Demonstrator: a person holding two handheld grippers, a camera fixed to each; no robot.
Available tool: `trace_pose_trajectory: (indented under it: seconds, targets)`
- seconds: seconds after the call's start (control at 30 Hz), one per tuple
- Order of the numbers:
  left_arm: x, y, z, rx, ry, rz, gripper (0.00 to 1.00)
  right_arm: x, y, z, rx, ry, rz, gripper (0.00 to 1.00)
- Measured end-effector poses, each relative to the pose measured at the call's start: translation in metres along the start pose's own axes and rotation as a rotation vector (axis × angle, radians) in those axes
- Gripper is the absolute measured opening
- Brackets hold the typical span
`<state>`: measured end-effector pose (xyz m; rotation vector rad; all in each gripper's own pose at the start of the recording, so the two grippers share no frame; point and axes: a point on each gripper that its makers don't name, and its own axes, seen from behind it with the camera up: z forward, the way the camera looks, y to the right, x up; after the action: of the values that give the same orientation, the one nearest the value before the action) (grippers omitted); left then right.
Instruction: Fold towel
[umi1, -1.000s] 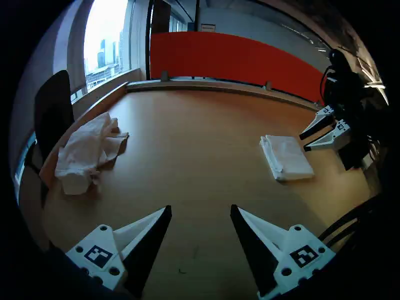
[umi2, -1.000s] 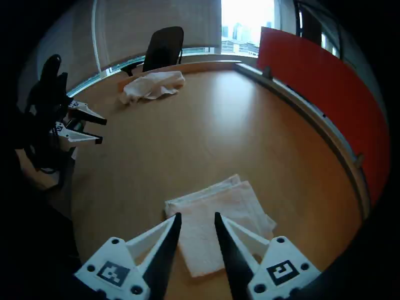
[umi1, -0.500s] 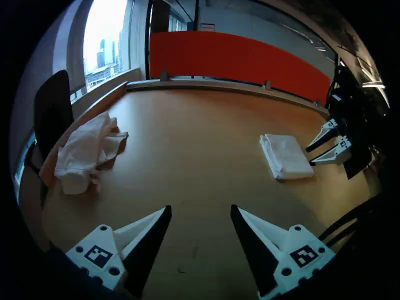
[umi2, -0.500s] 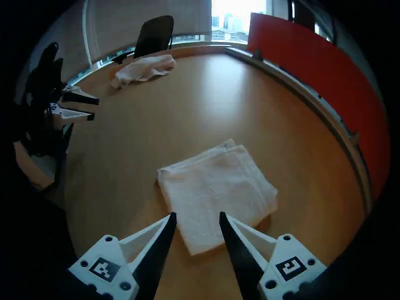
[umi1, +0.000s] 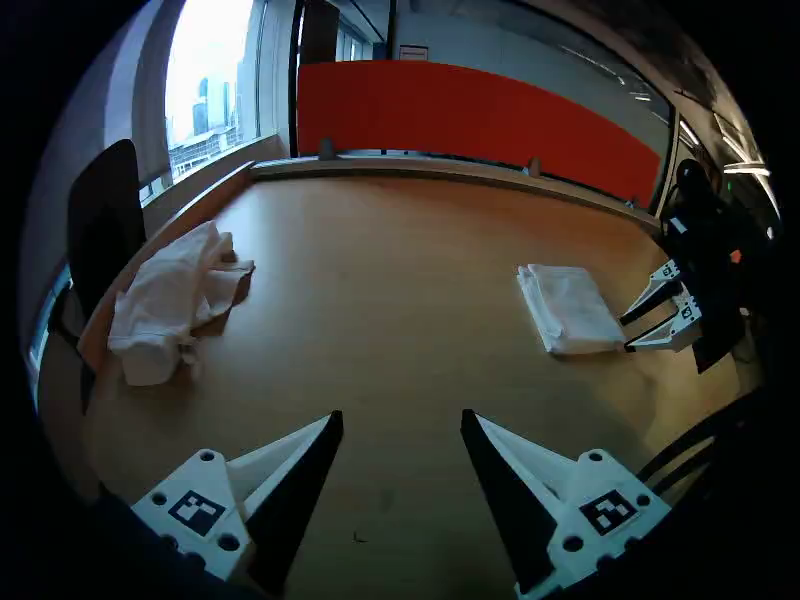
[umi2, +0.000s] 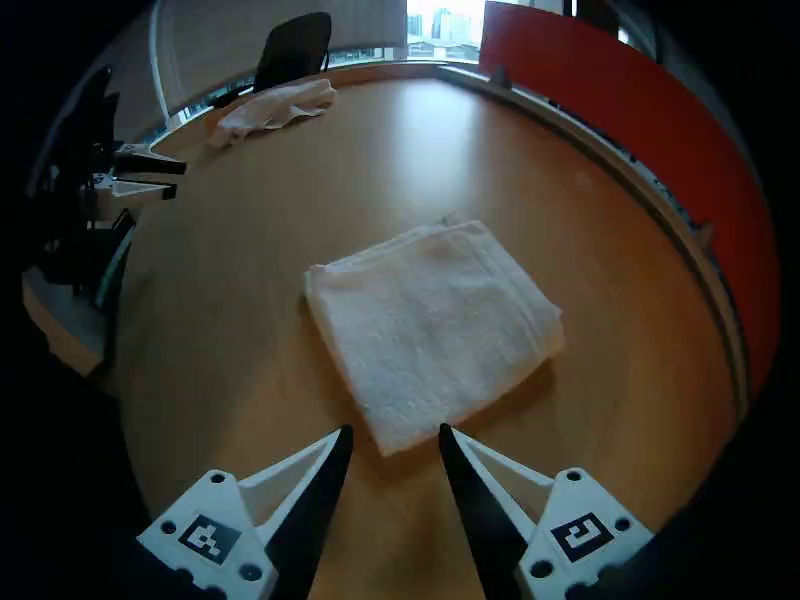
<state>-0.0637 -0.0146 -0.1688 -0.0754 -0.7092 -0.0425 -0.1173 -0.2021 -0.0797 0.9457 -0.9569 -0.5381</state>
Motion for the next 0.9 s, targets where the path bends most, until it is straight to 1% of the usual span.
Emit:
trace_pose_trajectory:
  seconds: [0.1, 0.23, 0.3, 0.43, 0.5, 0.63, 0.7, 0.9]
  targets:
    - [0.0, 0.0, 0.0, -0.001, 0.0, 0.001, 0.87, -0.005, 0.0, 0.001, -0.003, -0.005, 0.007, 0.66]
    - [0.0, 0.002, 0.0, -0.003, -0.001, 0.003, 0.87, -0.009, 0.0, 0.003, -0.011, -0.009, 0.018, 0.63]
    - [0.001, 0.002, 0.0, -0.005, 0.0, 0.005, 0.87, -0.01, 0.001, 0.003, -0.016, -0.011, 0.026, 0.55]
    - [0.001, 0.004, 0.0, -0.007, 0.0, 0.007, 0.87, -0.012, 0.001, 0.003, -0.022, -0.01, 0.047, 0.44]
    - [0.0, 0.005, 0.0, -0.008, -0.001, 0.007, 0.87, -0.013, 0.001, 0.004, -0.024, -0.008, 0.059, 0.43]
    - [0.0, 0.007, 0.0, -0.011, -0.002, 0.009, 0.87, -0.013, -0.001, 0.005, -0.023, -0.004, 0.072, 0.43]
    - [0.0, 0.007, 0.0, -0.012, -0.002, 0.01, 0.87, -0.013, -0.002, 0.005, -0.024, -0.004, 0.074, 0.37]
    - [0.0, 0.008, 0.001, -0.013, -0.003, 0.01, 0.87, -0.015, 0.001, 0.006, -0.04, -0.004, 0.078, 0.13]
